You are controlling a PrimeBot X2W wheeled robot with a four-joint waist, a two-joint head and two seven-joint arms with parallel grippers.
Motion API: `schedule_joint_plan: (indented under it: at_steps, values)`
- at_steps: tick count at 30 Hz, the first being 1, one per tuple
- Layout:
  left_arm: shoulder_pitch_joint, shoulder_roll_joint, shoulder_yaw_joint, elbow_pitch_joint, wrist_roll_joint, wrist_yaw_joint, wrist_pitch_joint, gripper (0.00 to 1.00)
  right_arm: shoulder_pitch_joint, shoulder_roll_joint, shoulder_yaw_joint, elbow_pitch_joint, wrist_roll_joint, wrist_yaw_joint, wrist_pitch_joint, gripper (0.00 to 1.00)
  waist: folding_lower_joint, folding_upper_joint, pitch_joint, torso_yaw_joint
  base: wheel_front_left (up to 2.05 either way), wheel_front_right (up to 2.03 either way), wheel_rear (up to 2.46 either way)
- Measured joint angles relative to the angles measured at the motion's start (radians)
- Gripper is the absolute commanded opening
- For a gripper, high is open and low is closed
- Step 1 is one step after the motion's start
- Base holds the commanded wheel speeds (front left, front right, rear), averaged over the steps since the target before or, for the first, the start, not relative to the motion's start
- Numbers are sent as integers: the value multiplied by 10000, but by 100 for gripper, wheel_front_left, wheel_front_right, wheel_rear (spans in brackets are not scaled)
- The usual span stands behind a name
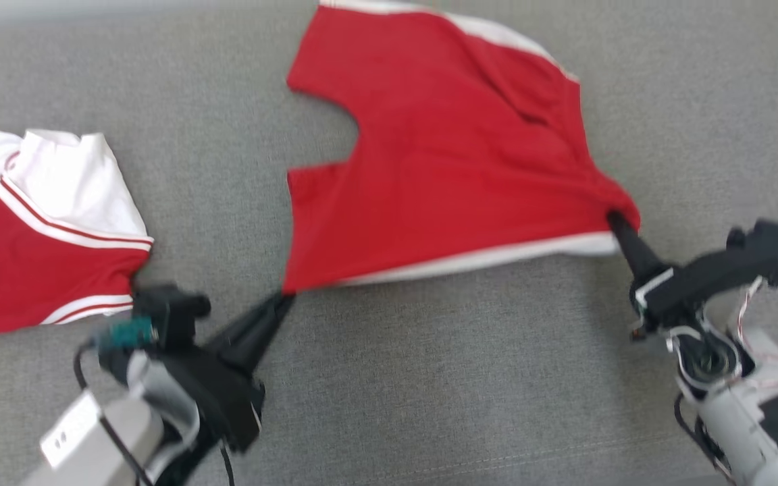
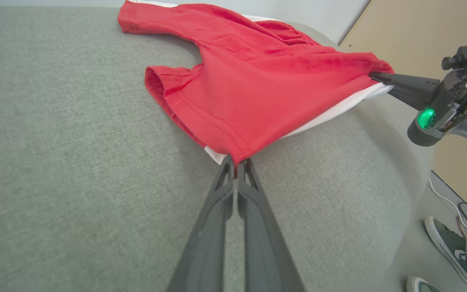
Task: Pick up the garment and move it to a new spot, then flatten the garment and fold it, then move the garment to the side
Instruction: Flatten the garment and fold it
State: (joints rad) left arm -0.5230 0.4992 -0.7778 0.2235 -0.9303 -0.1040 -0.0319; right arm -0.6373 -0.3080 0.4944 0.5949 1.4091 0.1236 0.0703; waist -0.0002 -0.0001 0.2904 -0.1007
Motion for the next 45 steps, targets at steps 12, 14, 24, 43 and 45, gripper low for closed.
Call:
schedule_joint_plan:
  at_steps: [12,14,24,43,45]
  values:
    - [1862,-240,-362,-717,219,763,-1246,0,2388,-771,247,-1310,67,0,-401,0,-1,-1,-942,-6,0,0,0]
    - [2130,-257,-466,-748,328,869,-1361,0,2751,-859,247,-1438,92,0,-518,0,-1,-1,-1056,8,0,0,0]
    - [2749,-360,-790,-792,640,1231,-1551,0,3844,-1083,251,-1983,192,10,-1091,0,0,-1,-1385,83,0,0,0]
    - [2530,-571,-357,-1049,708,1438,-1825,0,4208,-1204,372,-3047,146,10,-1883,0,2,-1,-1455,109,0,0,0]
    - [2115,-600,-242,-1045,711,1436,-1825,0,4130,-1162,247,-3087,167,10,-1973,0,2,1,-1373,115,0,0,0]
